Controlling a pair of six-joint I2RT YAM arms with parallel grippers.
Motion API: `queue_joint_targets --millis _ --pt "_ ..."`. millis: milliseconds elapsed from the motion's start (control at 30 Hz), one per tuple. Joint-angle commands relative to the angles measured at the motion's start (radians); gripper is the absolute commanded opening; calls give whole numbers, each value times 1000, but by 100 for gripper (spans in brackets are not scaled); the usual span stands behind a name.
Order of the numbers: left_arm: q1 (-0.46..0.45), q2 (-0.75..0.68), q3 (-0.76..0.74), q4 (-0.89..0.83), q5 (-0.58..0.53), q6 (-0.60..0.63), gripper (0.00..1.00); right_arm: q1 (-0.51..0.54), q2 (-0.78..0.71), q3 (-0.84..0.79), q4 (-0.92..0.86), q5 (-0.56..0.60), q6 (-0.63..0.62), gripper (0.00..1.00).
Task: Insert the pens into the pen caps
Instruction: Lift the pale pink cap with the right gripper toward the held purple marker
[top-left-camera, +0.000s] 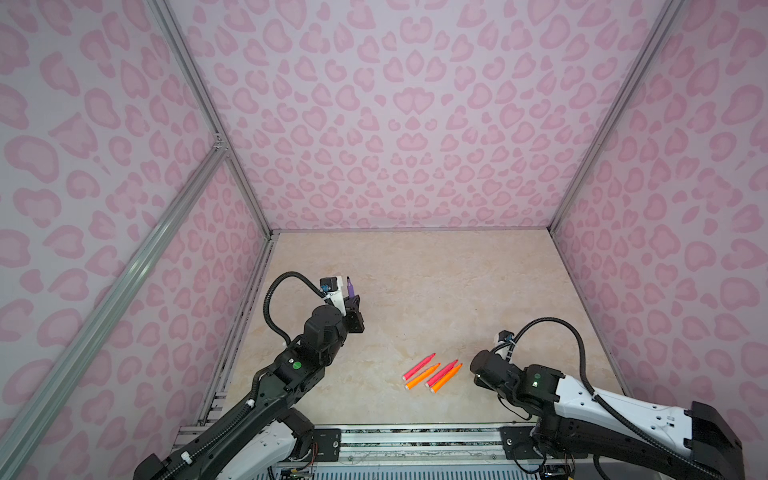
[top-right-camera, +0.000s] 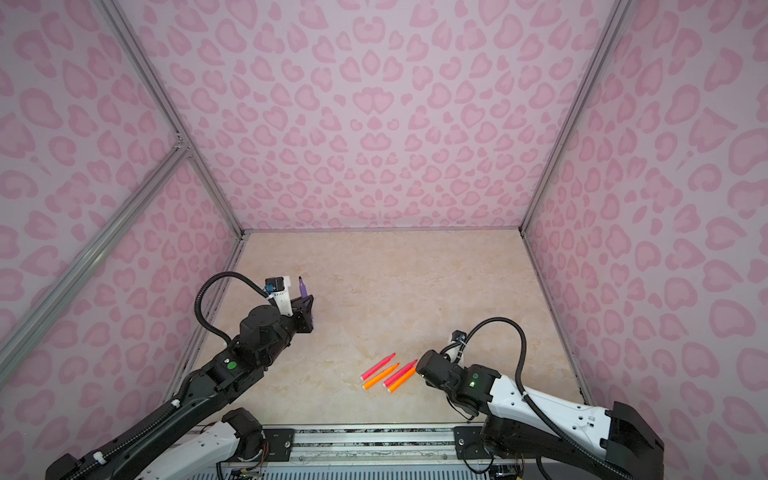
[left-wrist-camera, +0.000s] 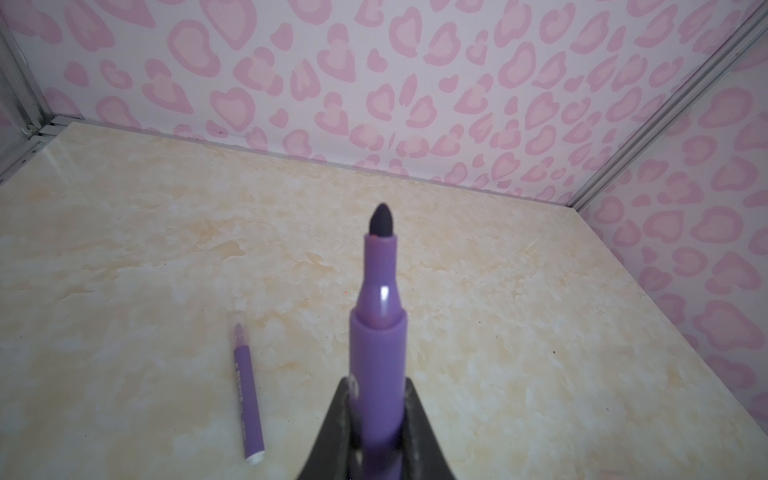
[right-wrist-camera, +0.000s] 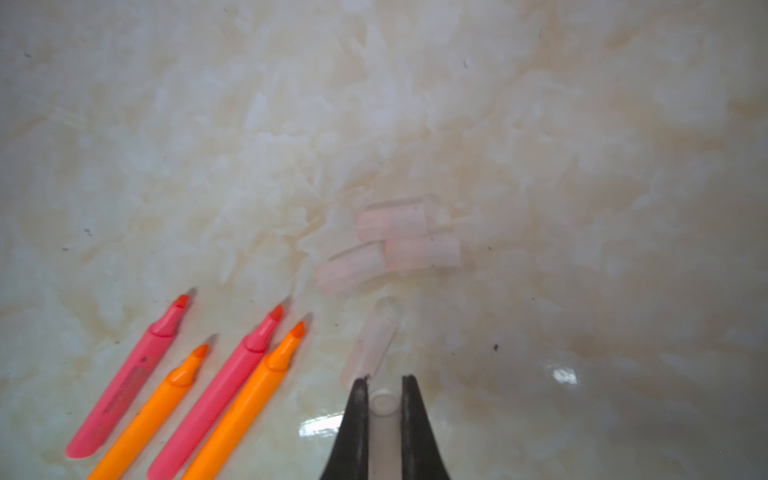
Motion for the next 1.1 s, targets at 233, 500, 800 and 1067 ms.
queue_joint_targets --millis 233,500,800,1067 --pt "1 30 18 36 88 31 3 -56 -63 56 262 95 -83 1" --pt "1 72 62 29 103 -96 3 -128 75 177 518 133 -227 0" --pt "-15 257 103 33 234 -26 4 -337 293 331 622 -12 -339 0" --pt "-230 336 187 15 127 188 3 -557 326 278 781 -264 -428 1"
